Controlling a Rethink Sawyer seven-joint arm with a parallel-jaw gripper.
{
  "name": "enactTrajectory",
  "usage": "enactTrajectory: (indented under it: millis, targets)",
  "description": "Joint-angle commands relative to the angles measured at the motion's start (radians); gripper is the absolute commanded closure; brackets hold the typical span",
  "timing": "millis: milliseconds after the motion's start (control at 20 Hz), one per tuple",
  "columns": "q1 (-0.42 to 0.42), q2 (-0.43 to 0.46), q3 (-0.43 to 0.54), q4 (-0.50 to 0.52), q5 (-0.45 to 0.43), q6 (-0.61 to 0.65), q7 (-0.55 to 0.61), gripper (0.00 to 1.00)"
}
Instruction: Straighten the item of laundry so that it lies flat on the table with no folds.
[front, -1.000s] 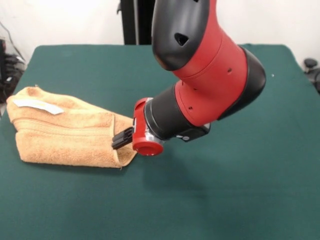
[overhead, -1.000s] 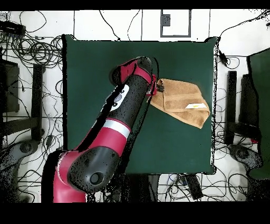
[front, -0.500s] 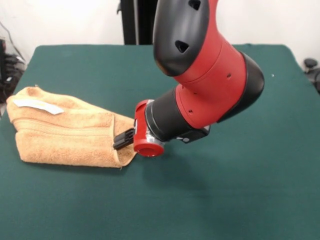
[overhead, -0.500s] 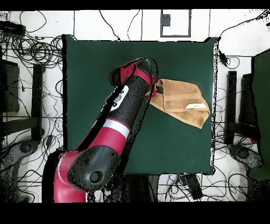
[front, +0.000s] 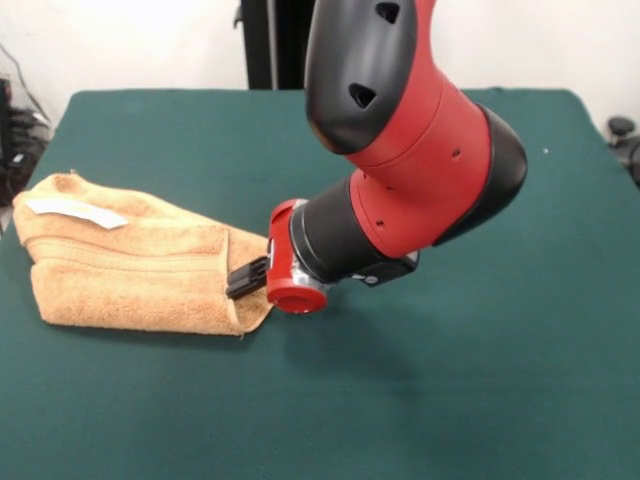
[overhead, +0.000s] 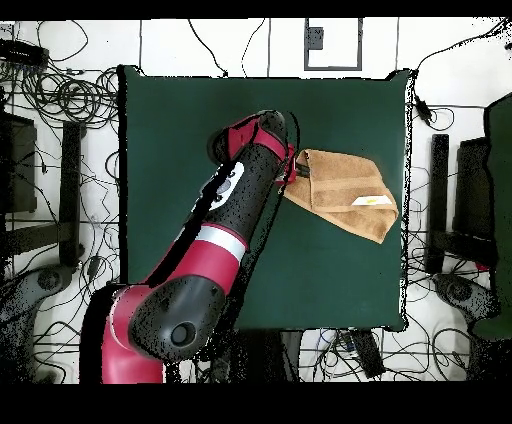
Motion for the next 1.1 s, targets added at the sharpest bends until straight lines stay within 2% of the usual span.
enactTrajectory:
  millis: [50,550,700,900,1100]
  targets:
    - [0.019,0.068,0.126,0.078,0.077,-0.032,0.219,1.00]
    - [0.048,-0.093,0.143,0.182,0.091,-0.004,0.157,1.00]
    - [0.039,-0.129,0.139,0.157,0.088,0.013,0.105,1.00]
    - [0.029,-0.137,0.160,0.107,0.113,0.007,0.108,1.00]
    - [0.040,-0.120,0.129,0.065,0.118,0.075,0.120,1.00]
